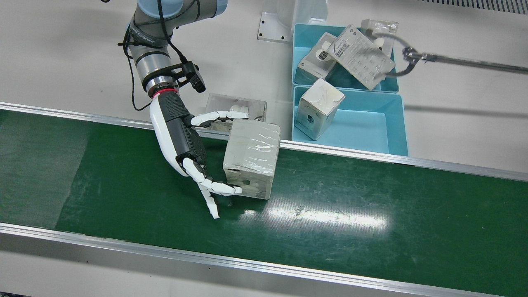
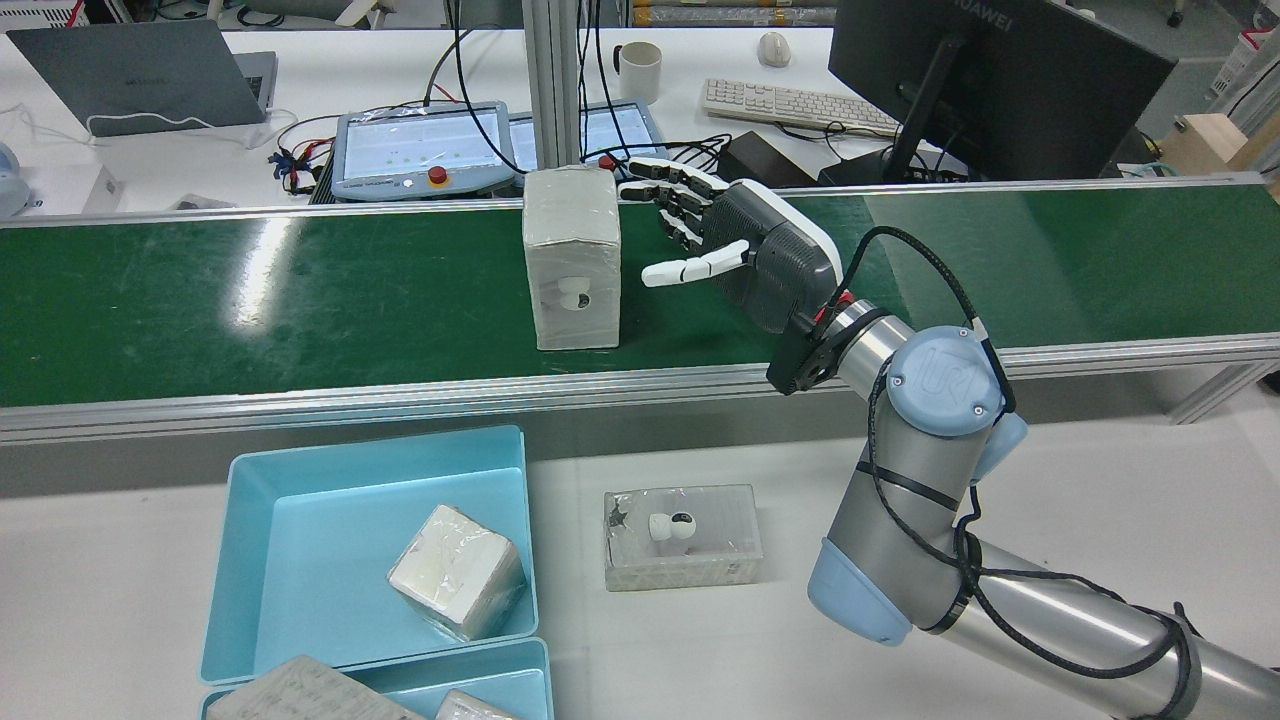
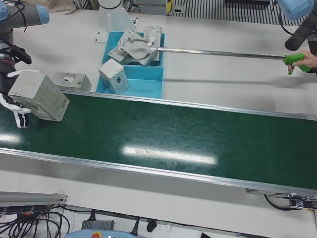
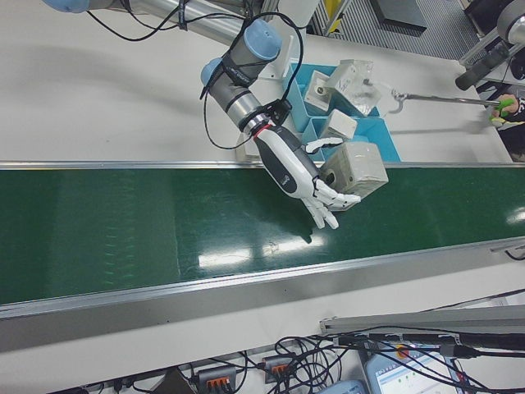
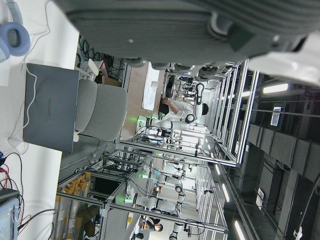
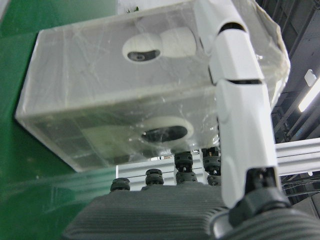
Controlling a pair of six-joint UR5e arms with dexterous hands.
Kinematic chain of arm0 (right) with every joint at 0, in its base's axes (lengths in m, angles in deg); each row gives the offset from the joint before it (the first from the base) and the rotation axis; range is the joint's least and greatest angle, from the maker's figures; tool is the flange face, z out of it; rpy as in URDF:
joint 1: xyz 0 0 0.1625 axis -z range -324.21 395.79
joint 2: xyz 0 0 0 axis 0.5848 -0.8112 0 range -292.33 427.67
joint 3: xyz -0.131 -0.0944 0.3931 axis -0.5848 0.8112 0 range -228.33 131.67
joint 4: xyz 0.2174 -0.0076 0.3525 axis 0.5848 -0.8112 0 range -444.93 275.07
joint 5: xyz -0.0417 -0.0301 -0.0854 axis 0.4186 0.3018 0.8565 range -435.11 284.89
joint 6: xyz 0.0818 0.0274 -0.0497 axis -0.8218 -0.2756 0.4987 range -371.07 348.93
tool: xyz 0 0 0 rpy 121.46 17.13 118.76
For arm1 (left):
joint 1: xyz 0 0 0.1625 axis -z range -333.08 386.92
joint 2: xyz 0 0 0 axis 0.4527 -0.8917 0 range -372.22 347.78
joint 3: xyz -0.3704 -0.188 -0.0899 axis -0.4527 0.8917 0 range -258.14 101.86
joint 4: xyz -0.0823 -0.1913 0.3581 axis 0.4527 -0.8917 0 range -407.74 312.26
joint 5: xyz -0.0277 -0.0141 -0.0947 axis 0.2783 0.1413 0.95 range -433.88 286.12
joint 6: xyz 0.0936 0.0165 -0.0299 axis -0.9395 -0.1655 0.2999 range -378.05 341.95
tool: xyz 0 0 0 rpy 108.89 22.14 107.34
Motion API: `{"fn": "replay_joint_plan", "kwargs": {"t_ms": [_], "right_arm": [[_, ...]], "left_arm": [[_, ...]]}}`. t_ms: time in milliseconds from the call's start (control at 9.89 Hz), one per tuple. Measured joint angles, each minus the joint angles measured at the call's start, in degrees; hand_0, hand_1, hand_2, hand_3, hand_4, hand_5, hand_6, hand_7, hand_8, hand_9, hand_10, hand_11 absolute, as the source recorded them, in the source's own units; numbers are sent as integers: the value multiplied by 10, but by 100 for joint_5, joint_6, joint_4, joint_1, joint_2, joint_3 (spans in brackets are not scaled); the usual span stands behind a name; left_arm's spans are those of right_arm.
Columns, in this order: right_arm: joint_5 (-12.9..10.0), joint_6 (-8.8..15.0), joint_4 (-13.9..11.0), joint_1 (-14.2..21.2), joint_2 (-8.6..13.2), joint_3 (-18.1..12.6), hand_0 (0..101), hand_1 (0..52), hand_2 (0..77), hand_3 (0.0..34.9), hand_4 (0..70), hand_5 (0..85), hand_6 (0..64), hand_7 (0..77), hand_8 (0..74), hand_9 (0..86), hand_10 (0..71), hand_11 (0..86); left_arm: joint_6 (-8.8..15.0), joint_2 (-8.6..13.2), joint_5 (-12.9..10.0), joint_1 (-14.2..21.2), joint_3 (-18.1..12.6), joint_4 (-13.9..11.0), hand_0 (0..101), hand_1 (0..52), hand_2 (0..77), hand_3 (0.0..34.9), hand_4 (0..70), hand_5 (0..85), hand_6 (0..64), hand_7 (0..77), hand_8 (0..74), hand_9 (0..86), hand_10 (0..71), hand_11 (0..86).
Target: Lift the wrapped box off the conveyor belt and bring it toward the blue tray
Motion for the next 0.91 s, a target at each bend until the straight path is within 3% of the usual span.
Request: {"fn": "replay_joint_plan", "kwargs": {"t_ms": [404,607,708,809,910], "right_arm": [[-333,138,-18,135,115,9,523,224,185,106,153,207,87,262,11,71,0,11],[-442,143,-290,140,190,-18,538,224,202,106,169,218,104,289,22,87,0,11],[-459,141,-526,139,239,-72,565,202,256,39,284,349,175,393,147,191,71,71],[-460,140,-741,133,254,-180,565,202,256,39,284,349,175,393,147,191,71,71],[-461,142,-929,116,243,-357,569,65,305,6,425,475,311,545,398,420,316,349]], "left_arm": [[0,0,0,0,0,0,0,0,11,0,0,11,0,5,5,0,5,0],[0,0,0,0,0,0,0,0,11,0,0,11,0,5,5,0,5,5],[0,0,0,0,0,0,0,0,11,0,0,11,0,5,5,0,0,0],[0,0,0,0,0,0,0,0,11,0,0,11,0,5,5,0,5,0],[0,0,0,0,0,0,0,0,5,0,0,11,0,5,5,0,0,0]]}}
